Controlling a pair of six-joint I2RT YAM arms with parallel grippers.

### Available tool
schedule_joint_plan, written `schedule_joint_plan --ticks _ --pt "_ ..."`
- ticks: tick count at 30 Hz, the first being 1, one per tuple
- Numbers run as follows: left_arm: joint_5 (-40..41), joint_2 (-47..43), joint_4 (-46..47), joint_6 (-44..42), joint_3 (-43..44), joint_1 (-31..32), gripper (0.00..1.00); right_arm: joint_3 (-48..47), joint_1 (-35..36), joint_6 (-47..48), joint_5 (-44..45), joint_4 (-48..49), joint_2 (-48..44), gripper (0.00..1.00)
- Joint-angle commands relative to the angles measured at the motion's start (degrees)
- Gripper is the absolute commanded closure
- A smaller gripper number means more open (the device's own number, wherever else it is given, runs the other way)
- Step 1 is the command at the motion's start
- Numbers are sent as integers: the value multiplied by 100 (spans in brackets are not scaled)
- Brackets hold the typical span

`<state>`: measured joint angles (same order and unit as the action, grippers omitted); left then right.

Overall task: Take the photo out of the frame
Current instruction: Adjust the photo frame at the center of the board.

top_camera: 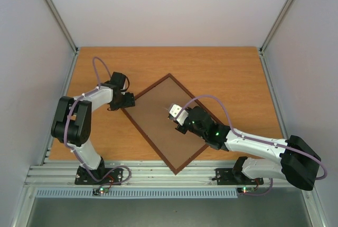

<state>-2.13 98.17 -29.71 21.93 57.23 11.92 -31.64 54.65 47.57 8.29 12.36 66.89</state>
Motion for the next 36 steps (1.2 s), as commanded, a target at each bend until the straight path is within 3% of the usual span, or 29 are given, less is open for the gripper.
schedule_joint_plan --ticks 1,11,17,23,36 --pt "-273 211 89 -327 217 -15 24 11 -7 -81 -71 12 38 99" --pt "-339 117 88 -195 -82 -19 65 1 -7 -124 -145 12 44 99" --pt "-406 -105 5 207 -434 -16 81 -8 -7 -134 -139 3 52 99" --pt "-686 -739 53 906 -1247 126 82 -4 -7 -145 -159 -36 -14 99" --pt "-602 -2307 -223 2111 -2484 1173 74 8 -7 -195 -320 -73 -189 99"
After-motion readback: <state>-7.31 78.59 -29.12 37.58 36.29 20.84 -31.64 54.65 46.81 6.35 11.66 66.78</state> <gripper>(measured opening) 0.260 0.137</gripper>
